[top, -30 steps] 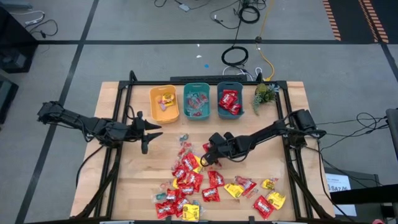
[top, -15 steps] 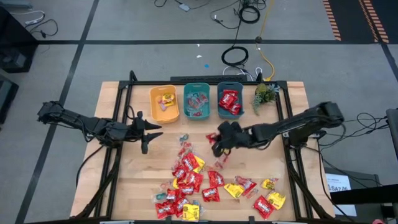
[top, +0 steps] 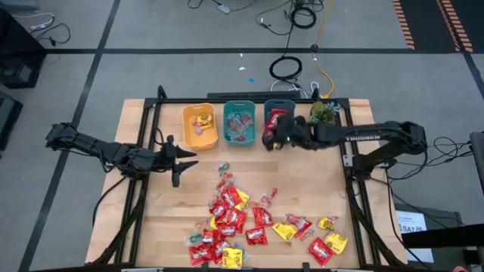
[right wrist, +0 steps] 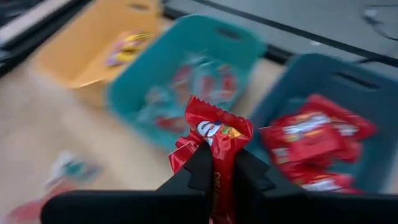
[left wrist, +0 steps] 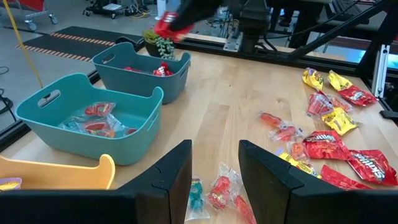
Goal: Sort candy
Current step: Put the red candy into the blue bin, then put the orange gummy candy into the green bin
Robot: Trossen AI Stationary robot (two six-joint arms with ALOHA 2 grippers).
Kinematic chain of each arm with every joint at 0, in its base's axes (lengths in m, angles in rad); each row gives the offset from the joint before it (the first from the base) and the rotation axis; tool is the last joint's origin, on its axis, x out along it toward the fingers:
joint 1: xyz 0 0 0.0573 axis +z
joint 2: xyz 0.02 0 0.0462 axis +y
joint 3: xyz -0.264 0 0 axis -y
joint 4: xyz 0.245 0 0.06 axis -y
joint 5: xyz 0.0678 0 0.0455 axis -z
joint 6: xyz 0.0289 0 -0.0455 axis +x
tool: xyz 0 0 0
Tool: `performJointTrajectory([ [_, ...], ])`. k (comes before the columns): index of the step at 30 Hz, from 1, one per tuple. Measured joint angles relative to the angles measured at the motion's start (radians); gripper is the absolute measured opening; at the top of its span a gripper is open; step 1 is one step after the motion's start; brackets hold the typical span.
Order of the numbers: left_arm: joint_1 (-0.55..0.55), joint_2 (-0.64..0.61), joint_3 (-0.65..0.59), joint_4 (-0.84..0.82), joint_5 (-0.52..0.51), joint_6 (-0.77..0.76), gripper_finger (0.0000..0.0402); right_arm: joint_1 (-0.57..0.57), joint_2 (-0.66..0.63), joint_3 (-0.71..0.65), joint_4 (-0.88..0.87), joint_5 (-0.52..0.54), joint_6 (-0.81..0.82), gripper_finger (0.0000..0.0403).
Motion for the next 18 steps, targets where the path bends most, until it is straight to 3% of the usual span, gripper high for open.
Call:
performJointTrajectory([
  [10, 0.0, 0.0, 0.0, 0.0, -0.001, 0.005, 0.0141, -0.195, 0.0, 0.0, -0.025, -0.011, -0.055, 0.0059],
  [18, 0.0, 0.0, 0.0, -0.003, -0.002, 0.006, 0.0141, -0.244, -0.001, 0.0, -0.024, -0.055, -0.073, 0.0144],
])
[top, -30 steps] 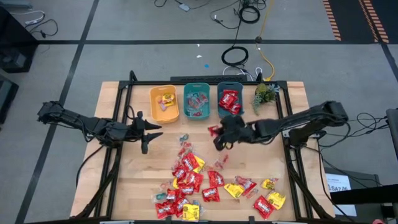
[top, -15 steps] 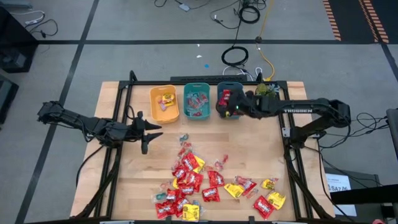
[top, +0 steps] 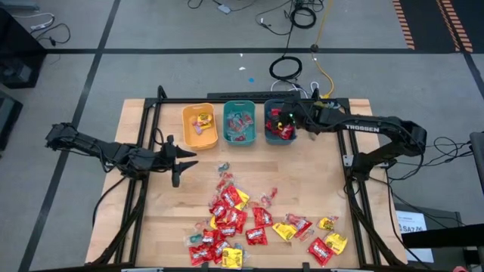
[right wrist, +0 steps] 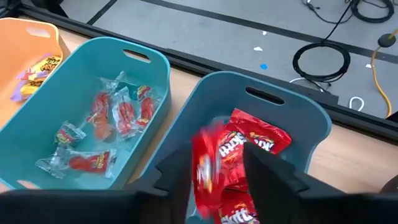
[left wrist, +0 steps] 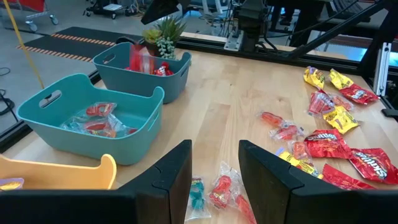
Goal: Sort candy
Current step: Put the orange gummy candy into the green bin
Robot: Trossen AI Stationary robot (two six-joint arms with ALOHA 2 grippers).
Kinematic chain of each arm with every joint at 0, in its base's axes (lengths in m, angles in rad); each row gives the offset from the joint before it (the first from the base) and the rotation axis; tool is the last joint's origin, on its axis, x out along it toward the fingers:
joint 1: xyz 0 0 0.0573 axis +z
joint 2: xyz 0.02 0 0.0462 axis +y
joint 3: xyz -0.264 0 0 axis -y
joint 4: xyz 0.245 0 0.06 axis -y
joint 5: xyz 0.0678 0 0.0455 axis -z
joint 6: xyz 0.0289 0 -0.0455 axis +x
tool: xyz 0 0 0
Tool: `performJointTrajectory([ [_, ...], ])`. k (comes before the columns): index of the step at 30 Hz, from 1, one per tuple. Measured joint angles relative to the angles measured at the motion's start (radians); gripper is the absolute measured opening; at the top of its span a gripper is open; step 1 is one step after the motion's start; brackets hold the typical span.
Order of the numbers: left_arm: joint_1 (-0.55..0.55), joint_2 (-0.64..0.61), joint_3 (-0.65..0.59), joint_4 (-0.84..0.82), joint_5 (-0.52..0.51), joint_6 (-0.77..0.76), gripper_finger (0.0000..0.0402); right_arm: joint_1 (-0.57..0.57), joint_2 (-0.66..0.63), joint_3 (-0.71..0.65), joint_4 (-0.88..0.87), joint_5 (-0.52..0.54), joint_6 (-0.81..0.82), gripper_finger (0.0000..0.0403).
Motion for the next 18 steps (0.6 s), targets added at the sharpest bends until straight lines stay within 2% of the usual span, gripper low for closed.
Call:
performJointTrajectory([
  [9, 0.0, 0.0, 0.0, 0.0, -0.002, -0.001, 0.0141, 0.0, 0.0, 0.001, 0.0, -0.001, -0.005, 0.022],
  [18, 0.0, 0.0, 0.0, 0.0, -0.006, -0.001, 0.0141, 0.0, 0.0, 0.001, 0.0, -0.002, -0.021, 0.0246],
])
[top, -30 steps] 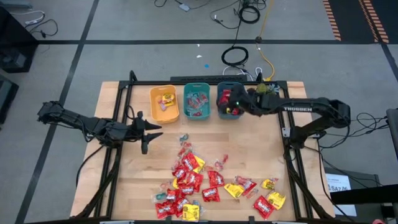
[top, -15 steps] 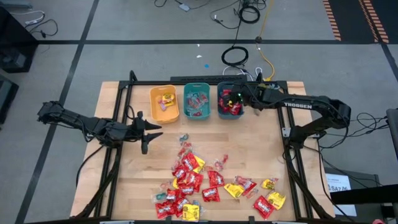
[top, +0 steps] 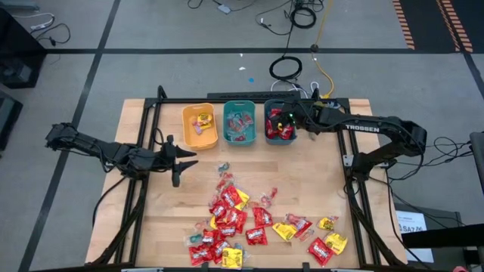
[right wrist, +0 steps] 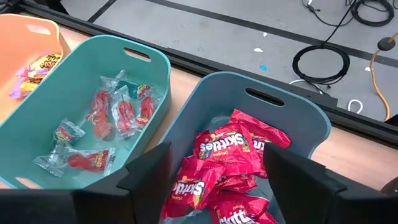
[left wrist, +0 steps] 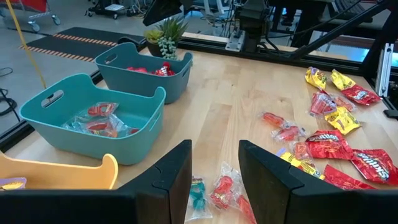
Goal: Sort candy
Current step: Put the orange gummy candy into the green bin
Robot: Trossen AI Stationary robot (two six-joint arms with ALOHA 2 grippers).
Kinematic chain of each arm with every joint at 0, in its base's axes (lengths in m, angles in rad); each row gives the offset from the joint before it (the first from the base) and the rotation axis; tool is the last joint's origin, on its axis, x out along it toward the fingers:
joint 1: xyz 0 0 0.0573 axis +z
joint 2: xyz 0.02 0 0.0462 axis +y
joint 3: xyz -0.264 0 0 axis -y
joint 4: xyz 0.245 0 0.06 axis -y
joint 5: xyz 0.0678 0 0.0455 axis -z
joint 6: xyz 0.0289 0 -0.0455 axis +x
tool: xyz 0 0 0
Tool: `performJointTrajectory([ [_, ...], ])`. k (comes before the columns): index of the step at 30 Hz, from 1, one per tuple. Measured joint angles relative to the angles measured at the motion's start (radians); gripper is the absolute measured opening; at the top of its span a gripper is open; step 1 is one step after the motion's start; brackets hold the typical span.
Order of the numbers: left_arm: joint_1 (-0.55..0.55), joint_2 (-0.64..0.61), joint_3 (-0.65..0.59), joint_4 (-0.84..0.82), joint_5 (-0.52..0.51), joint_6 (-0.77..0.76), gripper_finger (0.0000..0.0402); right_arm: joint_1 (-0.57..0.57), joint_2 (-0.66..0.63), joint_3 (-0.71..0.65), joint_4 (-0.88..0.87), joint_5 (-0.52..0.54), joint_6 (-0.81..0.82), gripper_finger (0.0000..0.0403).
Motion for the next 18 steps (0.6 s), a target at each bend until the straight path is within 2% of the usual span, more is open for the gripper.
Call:
performJointTrajectory([
  [9, 0.0, 0.0, 0.0, 0.0, 0.0, -0.001, 0.0141, 0.026, -0.001, 0.0, -0.003, -0.135, 0.003, 0.0247],
  [18, 0.0, 0.0, 0.0, -0.004, 0.001, -0.003, 0.0141, 0.232, -0.001, 0.001, 0.066, -0.133, -0.061, 0.0241],
])
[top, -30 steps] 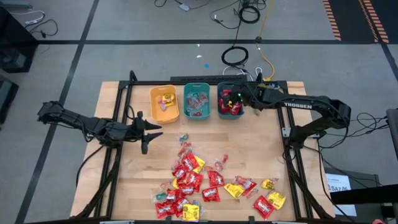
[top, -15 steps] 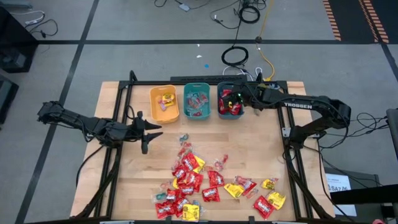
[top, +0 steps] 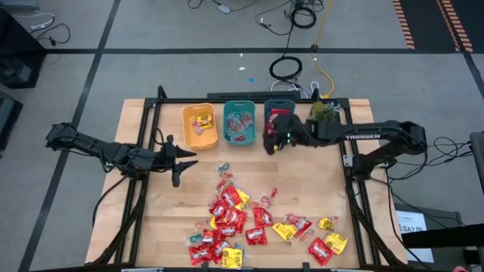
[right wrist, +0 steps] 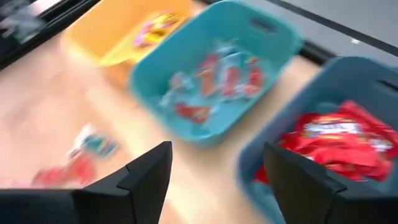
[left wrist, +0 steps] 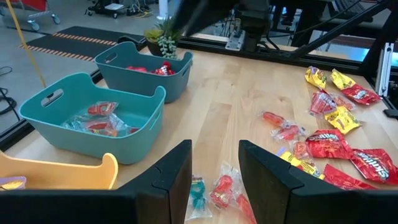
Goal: Sort candy
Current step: Put the orange gummy candy into the green bin
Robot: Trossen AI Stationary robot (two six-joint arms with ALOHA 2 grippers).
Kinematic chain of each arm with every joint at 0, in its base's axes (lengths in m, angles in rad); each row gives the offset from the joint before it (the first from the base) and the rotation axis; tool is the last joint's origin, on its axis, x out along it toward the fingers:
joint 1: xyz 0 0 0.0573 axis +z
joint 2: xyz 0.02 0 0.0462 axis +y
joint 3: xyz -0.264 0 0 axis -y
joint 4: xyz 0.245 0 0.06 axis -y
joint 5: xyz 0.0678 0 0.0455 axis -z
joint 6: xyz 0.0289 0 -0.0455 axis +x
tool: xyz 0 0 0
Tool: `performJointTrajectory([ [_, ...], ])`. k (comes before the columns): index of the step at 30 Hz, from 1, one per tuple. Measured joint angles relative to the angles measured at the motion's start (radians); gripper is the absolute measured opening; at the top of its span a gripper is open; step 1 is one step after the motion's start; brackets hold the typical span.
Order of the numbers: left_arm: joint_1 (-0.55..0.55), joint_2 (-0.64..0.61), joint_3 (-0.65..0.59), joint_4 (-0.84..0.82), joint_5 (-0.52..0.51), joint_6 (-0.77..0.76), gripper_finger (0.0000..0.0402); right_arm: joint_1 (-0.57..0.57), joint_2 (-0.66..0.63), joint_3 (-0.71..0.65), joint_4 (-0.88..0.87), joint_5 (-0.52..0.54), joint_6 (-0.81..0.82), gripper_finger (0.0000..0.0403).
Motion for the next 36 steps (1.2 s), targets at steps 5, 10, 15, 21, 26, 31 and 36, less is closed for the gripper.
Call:
performJointTrajectory([
  [5, 0.0, 0.0, 0.0, -0.001, 0.0, 0.005, 0.0141, 0.124, 0.005, 0.0, -0.007, -0.032, -0.078, 0.0224],
  [10, 0.0, 0.0, 0.0, -0.002, 0.0, 0.005, 0.0141, 0.223, 0.005, 0.0, -0.03, -0.117, -0.179, 0.0206],
  [15, 0.0, 0.0, 0.0, -0.002, 0.001, 0.005, 0.0141, 0.299, 0.005, -0.001, -0.1, -0.17, -0.256, 0.0196],
  [21, 0.0, 0.0, 0.0, -0.002, 0.008, 0.005, 0.0141, 0.369, 0.012, -0.002, -0.191, -0.184, -0.342, 0.0194],
  [26, 0.0, 0.0, 0.0, -0.009, 0.008, 0.005, 0.0141, 0.402, 0.085, -0.002, -0.213, -0.236, -0.366, 0.0194],
  [31, 0.0, 0.0, 0.0, -0.031, 0.008, 0.003, 0.0141, 0.421, 0.193, -0.003, -0.203, -0.261, -0.403, 0.0194],
  [36, 0.0, 0.0, 0.0, -0.03, 0.008, 0.003, 0.0141, 0.418, 0.285, -0.003, -0.16, -0.257, -0.439, 0.0194],
])
